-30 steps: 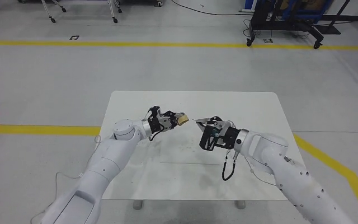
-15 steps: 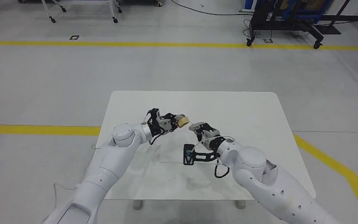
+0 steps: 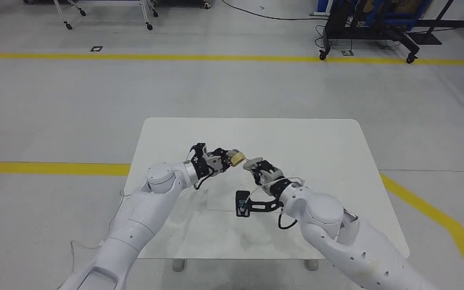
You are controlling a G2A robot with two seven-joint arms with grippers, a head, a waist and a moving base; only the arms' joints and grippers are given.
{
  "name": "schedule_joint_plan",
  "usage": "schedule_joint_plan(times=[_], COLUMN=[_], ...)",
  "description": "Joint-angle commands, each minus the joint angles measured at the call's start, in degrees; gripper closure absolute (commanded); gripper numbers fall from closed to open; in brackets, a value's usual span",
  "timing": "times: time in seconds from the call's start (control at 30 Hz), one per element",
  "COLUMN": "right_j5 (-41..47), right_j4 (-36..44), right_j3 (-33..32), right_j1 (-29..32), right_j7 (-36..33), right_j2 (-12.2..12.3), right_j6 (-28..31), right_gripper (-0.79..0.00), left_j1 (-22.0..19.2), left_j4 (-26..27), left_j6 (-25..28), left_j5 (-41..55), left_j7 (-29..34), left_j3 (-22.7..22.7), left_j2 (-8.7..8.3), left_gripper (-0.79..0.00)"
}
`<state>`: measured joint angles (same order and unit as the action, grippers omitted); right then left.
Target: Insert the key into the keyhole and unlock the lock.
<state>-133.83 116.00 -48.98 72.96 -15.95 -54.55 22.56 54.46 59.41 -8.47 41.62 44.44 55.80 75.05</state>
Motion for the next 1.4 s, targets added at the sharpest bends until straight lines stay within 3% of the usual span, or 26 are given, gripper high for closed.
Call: schedule_joint_plan(times=[0.0,0.2,0.47,1.37], right_j5=[-5.5,-17.1,-20.3,-19.9], right_j4=[0.5,1.1,0.0,-3.7], right_j3=[1.0,4.6,6.6,6.5], right_j1=[0.0,-0.8,-1.2,-3.2], right_j7=[0.8,-0.8,-1.6,-3.5], right_j2=[0.1,-0.3,-1.5,-5.3], right_j6=[0.8,6.3,7.6,12.5], right_gripper=[0.0,0.0,0.0,0.0], left_j1=[0.0,0.2,0.5,0.2], left_j4=[0.0,0.1,0.1,0.0], left_j6=[-0.4,-0.1,0.7,0.0], left_j5=[0.0,0.3,0.3,-3.1], left_j7=[-1.0,-1.4,-1.5,-0.7], left_j3=[0.1,0.6,1.0,0.7], left_j2=[0.08,0.21,0.4,0.86], left_gripper=[0.0,0.0,0.0,0.0])
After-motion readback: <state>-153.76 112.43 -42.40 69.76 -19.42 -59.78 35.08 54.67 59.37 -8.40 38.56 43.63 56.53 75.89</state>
